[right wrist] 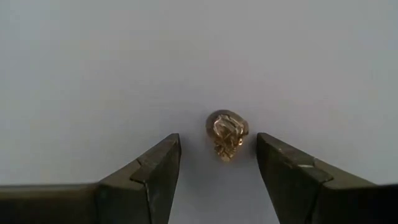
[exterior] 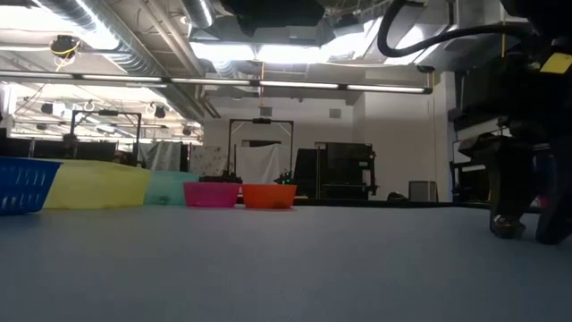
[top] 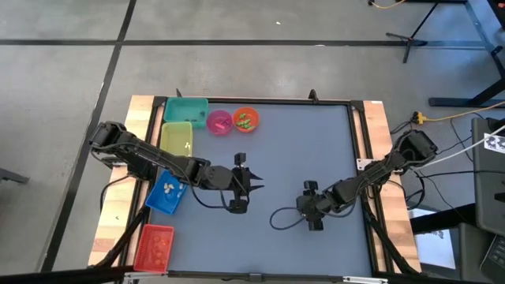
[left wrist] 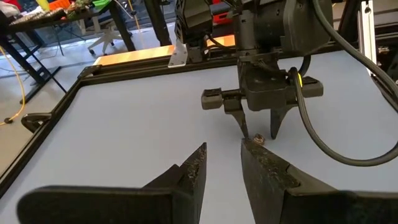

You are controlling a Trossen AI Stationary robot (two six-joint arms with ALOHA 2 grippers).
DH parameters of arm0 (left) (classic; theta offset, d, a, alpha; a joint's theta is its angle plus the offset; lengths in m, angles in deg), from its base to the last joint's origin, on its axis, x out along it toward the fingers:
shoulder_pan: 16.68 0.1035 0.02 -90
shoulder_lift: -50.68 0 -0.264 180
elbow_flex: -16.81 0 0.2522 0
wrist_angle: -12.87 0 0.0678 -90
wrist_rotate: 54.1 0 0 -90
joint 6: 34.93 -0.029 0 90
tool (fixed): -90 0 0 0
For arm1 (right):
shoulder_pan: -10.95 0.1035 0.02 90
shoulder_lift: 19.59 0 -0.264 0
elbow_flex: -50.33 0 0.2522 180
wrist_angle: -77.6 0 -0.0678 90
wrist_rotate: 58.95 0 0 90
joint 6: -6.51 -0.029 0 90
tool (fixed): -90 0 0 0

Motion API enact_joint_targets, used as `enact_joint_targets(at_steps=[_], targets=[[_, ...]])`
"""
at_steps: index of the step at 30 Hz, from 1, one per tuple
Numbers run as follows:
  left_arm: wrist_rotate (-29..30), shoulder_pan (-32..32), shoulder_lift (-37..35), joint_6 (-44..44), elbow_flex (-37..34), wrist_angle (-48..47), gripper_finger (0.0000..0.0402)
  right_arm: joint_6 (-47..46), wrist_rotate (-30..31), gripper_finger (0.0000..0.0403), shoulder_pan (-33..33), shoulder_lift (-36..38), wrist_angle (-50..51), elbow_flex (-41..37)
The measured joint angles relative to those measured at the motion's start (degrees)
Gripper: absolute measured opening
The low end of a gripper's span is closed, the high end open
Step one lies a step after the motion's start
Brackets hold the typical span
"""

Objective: Sort Halloween decoration
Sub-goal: Put the black skull toy into the green bin

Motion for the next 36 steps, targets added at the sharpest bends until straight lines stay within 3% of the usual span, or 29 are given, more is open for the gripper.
enact_joint_targets(at_steps=[4,13,18,30,36], targets=[[0.0,0.0,0.0,0.0,0.0,0.02,0.0086,-0.01,0.0,0.0204,0.0,-0.05,0.0,0.0],[0.0,0.0,0.0,-0.01,0.0,0.02,0.0085,0.02,0.68,0.0122,0.0,-0.19,-2.14,-0.17],[0.0,0.0,0.0,-0.01,0.0,0.02,0.0085,0.01,0.87,0.0096,-0.04,-0.23,-2.54,-0.17],[0.01,-0.19,-0.27,-0.01,0.0,-0.01,0.0085,0.01,0.29,0.0086,-0.09,-0.2,-2.61,-0.17],[0.01,-1.13,-4.25,-0.03,0.0,-0.26,0.0085,-0.13,-0.85,0.0086,-0.11,-0.38,-6.84,-0.01]])
